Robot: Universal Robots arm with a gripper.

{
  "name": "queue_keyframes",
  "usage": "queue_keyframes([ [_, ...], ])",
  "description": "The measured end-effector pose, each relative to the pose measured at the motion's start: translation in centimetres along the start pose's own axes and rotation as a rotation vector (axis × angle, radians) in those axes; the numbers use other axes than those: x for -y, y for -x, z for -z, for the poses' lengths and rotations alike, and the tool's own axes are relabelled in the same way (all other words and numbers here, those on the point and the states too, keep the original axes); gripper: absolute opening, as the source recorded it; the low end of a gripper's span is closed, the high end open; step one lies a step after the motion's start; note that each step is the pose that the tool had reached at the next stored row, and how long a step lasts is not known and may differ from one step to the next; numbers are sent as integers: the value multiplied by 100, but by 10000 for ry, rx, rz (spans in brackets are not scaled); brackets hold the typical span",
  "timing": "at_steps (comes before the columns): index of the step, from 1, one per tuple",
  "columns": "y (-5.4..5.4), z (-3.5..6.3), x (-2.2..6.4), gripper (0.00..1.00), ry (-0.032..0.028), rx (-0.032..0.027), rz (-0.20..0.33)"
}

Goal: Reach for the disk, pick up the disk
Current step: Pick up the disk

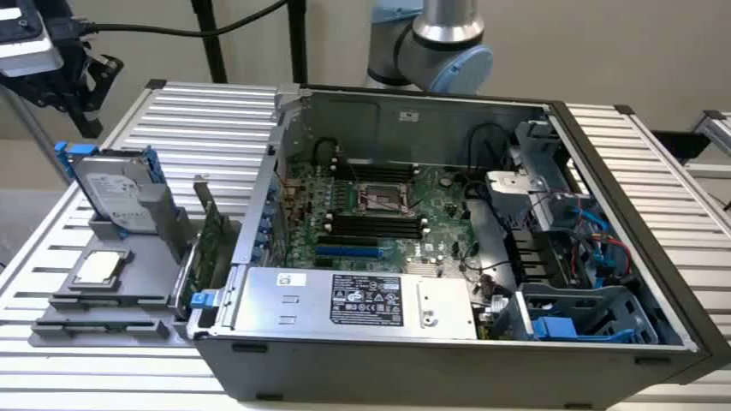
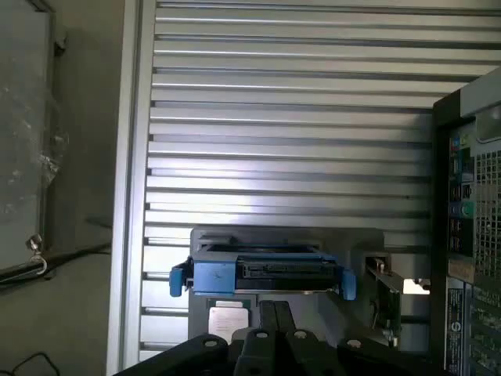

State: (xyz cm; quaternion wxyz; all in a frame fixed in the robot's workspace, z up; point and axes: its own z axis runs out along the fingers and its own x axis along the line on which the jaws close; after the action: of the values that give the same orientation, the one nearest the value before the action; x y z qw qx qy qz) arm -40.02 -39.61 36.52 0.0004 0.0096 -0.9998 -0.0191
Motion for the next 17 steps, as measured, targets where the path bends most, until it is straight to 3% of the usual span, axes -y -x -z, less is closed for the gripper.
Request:
queue_keyframes([
  [13,0,0,0,11,0,0,0],
  [17,-80,-1,-23,11,-1,0,0],
])
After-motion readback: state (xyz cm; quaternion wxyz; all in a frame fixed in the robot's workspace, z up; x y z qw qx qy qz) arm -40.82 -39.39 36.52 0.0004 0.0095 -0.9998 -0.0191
